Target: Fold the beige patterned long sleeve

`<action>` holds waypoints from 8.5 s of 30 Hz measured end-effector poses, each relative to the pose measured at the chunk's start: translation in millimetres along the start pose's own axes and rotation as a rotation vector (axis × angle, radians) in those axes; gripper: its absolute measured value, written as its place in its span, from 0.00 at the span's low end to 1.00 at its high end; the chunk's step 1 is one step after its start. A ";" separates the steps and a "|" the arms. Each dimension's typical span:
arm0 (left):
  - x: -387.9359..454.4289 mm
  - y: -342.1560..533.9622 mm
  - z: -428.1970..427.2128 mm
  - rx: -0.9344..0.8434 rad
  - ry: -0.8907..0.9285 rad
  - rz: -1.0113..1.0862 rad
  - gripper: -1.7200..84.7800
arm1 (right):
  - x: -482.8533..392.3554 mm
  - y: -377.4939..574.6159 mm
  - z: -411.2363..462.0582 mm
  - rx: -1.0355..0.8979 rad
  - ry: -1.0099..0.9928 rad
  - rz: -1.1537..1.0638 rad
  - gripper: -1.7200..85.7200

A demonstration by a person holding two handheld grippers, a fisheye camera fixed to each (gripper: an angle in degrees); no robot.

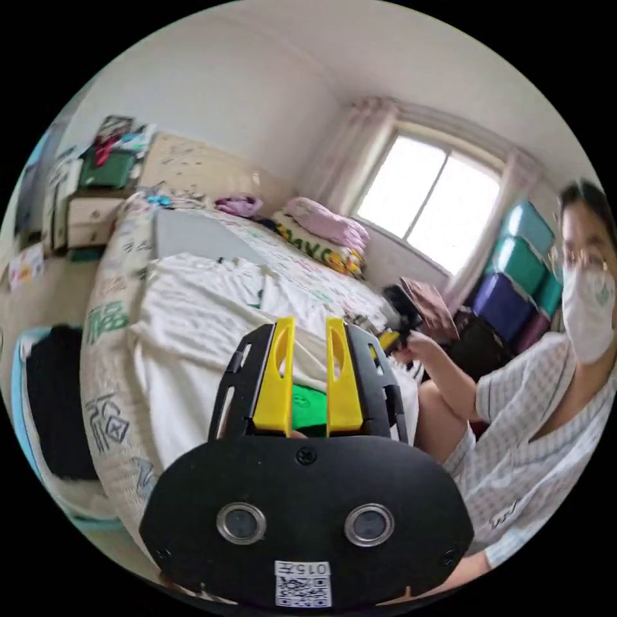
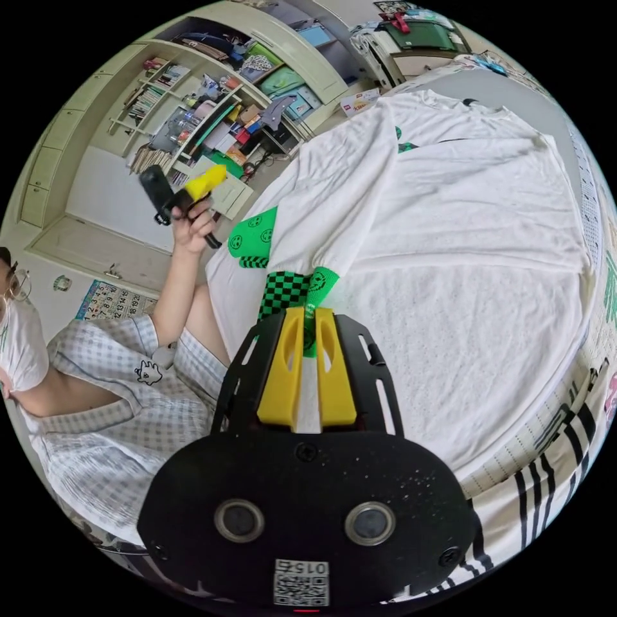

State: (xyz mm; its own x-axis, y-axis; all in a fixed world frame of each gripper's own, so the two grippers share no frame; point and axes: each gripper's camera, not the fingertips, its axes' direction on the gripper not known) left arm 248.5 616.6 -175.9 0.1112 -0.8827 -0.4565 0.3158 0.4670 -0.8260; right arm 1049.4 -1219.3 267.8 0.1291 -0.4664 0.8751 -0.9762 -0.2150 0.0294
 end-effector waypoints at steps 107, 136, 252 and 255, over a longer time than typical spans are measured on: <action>-419.8 0.7 -173.4 0.183 0.093 -0.850 0.01 | -4.7 -437.2 115.4 0.078 0.487 0.175 0.13; -401.3 -3.0 -186.4 0.278 -0.255 -0.801 0.01 | -9.5 -420.7 106.3 0.213 0.573 0.216 0.10; -61.5 75.0 -181.5 -0.553 -0.501 -0.480 0.12 | -66.6 340.2 -43.5 0.459 0.349 0.486 0.14; -67.4 71.4 -180.7 -0.552 -0.496 -0.475 0.11 | -67.2 343.0 -42.0 0.458 0.325 0.483 0.08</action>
State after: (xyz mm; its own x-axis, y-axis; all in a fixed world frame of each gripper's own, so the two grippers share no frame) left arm 93.2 718.8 -263.8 0.5206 -0.8513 0.0657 -0.0540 -0.1096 -0.9925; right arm 698.6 -1225.6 239.4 -0.4242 -0.3372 0.8404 -0.7311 -0.4201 -0.5376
